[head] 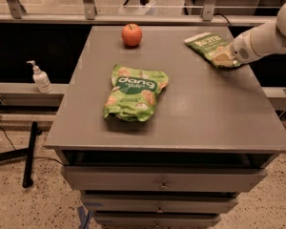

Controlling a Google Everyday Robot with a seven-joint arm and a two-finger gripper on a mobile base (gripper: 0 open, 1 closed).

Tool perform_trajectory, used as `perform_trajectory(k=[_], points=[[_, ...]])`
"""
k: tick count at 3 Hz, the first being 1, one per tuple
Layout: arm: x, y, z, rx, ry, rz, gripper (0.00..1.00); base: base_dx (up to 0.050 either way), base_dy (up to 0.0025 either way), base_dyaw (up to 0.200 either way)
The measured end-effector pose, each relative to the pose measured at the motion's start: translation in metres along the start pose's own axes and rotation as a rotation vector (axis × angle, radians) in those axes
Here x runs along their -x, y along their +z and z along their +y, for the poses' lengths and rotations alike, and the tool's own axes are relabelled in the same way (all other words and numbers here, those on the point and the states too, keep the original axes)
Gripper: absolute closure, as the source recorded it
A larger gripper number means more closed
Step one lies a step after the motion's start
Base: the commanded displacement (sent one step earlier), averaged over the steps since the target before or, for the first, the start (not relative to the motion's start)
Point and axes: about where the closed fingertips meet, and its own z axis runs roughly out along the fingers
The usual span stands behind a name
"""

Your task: Move green jalapeno chip bag near green rice chip bag

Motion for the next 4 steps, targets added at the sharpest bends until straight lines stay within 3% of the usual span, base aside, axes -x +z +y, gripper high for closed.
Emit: perform_trajectory(k=[2,4], points=[[0.004,0.003,0.016,0.045,-0.005,-0.021,1.0,0.0,0.0,0.0],[0.05,-0.024,0.062,0.171,-0.101,-0.135,1.0,0.0,0.0,0.0]])
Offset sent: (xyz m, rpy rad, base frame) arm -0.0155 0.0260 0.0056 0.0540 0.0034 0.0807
